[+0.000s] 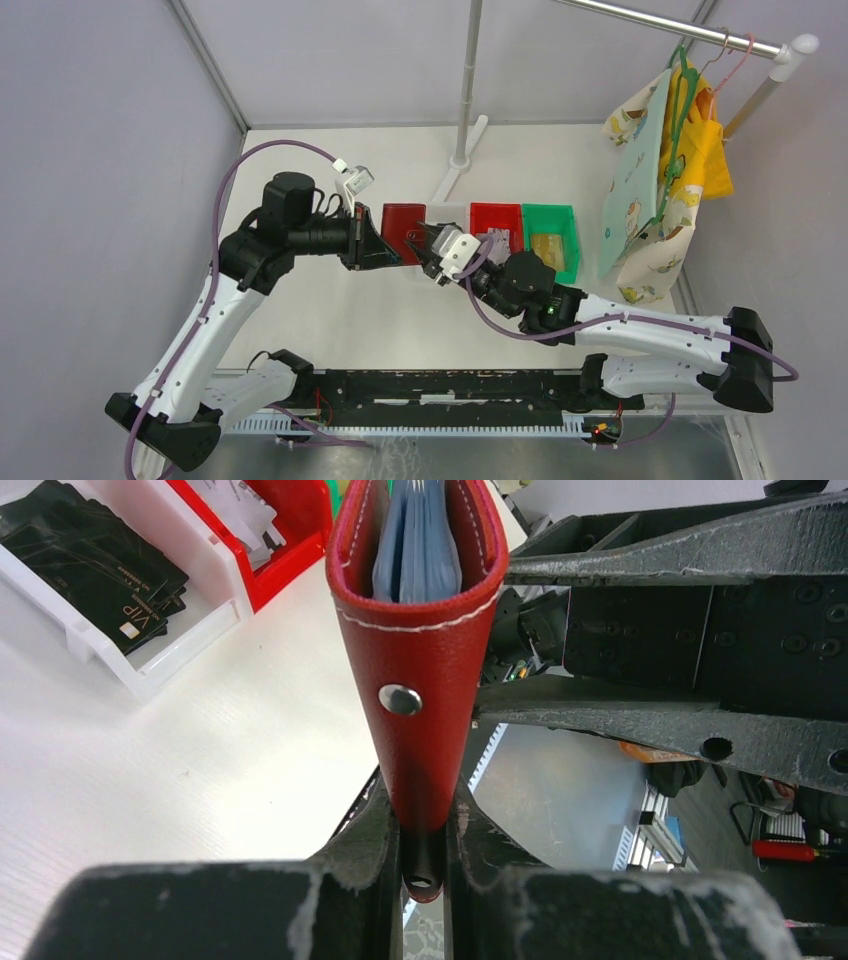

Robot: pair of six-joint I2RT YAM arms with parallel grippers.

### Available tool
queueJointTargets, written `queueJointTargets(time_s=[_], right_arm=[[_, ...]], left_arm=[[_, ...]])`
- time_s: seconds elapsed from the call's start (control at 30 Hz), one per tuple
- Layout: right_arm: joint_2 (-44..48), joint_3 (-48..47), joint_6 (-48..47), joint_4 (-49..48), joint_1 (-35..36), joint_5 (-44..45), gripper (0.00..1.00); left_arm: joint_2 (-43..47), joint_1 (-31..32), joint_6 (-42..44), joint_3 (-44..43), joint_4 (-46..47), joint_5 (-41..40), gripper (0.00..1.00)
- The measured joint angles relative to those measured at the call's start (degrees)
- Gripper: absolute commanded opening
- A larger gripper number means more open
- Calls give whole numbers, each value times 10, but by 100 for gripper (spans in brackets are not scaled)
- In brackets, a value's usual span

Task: Take the credit cards out of the card holder
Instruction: Open the card holder.

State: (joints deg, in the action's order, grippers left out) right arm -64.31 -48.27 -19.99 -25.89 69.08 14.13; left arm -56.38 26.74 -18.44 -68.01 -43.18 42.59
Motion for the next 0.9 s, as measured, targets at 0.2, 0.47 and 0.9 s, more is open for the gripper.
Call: queueJointTargets(time_s=[0.2, 0.47, 0.9], right_arm=[[-2, 4, -32, -12, 27, 52, 32], [-15, 14, -86, -58, 63, 115, 7], [-42, 15, -119, -130, 79, 167, 0]], left_arm=[[-1, 0, -3, -6, 0, 0, 2], [-1, -1, -4, -10, 2, 0, 2], [-2, -4, -10, -16, 8, 0, 2]])
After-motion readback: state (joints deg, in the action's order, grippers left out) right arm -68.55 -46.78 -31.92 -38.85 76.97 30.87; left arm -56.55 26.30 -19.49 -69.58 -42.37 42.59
